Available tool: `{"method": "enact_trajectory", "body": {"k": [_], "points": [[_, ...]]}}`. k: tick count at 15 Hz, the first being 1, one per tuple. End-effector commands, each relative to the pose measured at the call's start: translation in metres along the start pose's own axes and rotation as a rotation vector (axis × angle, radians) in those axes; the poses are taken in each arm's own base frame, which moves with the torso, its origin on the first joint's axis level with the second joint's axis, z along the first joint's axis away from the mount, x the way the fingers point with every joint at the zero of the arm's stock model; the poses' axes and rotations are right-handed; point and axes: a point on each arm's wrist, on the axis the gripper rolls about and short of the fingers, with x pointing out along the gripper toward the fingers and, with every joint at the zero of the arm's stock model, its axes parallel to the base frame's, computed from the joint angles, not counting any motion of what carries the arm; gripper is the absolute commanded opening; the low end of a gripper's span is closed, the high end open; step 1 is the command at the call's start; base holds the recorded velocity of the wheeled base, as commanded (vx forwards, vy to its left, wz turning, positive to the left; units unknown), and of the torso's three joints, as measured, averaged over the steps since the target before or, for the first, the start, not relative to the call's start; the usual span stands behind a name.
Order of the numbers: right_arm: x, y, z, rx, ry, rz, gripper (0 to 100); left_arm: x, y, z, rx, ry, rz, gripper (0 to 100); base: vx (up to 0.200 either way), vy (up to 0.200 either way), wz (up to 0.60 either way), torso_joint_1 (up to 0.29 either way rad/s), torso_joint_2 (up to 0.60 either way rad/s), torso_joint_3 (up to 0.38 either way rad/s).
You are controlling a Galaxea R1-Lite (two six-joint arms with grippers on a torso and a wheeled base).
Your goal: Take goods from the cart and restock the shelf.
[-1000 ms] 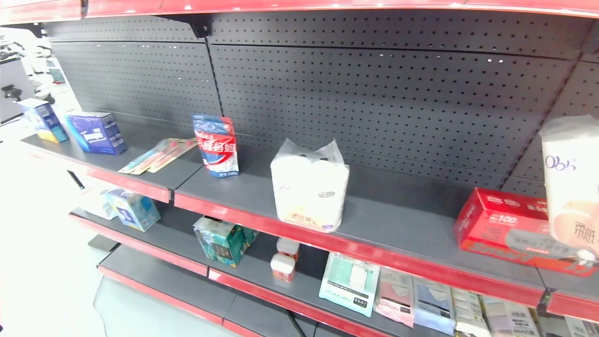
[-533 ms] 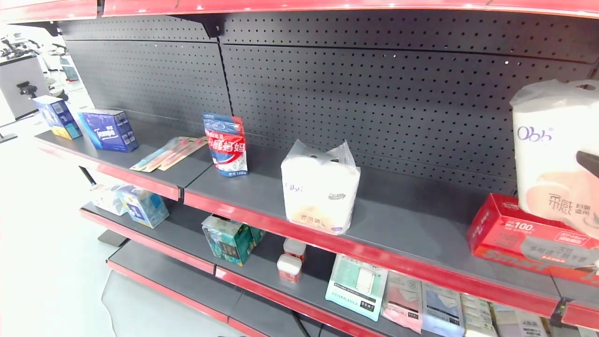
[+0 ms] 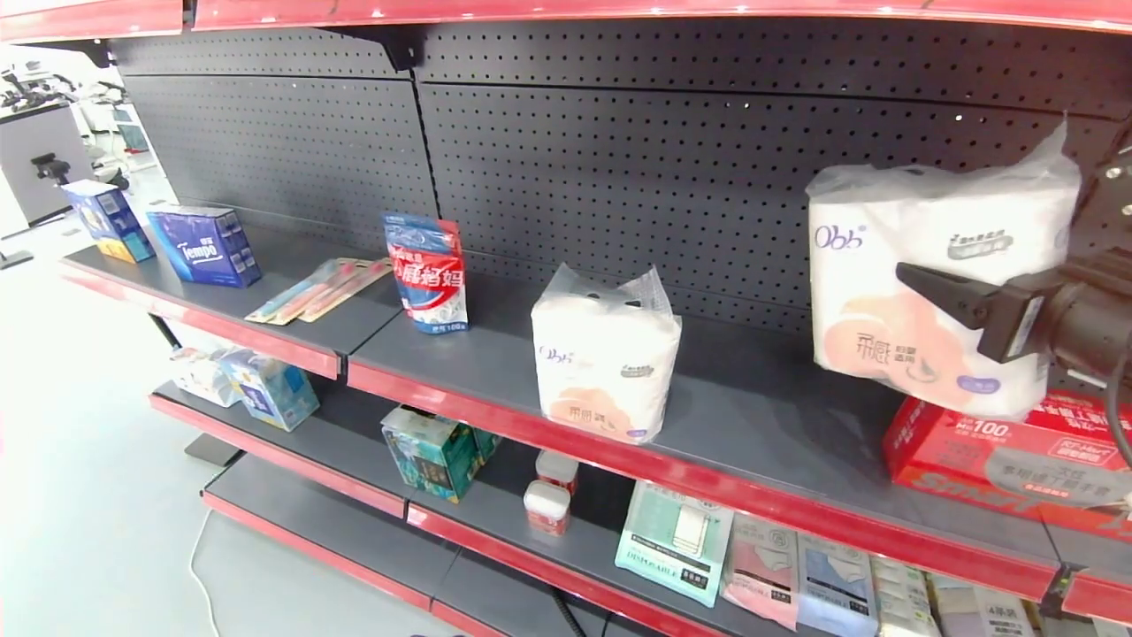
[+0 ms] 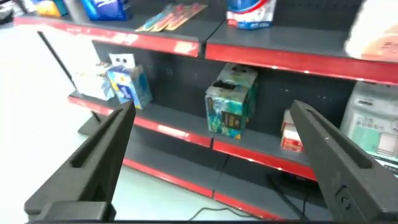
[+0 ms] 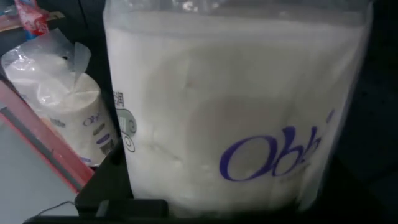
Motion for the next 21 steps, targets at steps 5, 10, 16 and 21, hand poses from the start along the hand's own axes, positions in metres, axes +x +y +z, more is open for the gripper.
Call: {"method": "enact_trajectory", "body": {"k": [5, 10, 16, 21], "points": [[0.044, 0.006, -0.022, 0.037, 0.054, 0.028, 0, 0.000, -0.001, -0.005, 0.044, 0.043, -0.049, 100, 0.000, 0.000, 0.00, 0.000, 0.00, 0.000], [0.053, 0.006, -0.019, 0.026, 0.044, 0.032, 0, 0.000, 0.000, -0.005, -0.078, 0.048, 0.025, 100, 0.000, 0.000, 0.00, 0.000, 0.00, 0.000], [0.052, 0.004, -0.017, 0.026, 0.037, 0.020, 0, 0.000, 0.003, -0.004, -0.137, 0.033, 0.159, 100, 0.000, 0.000, 0.00, 0.000, 0.00, 0.000], [0.052, 0.004, -0.019, 0.028, 0.044, 0.021, 0, 0.002, 0.003, -0.010, -0.083, 0.127, 0.061, 100, 0.000, 0.000, 0.00, 0.000, 0.00, 0.000]]}}
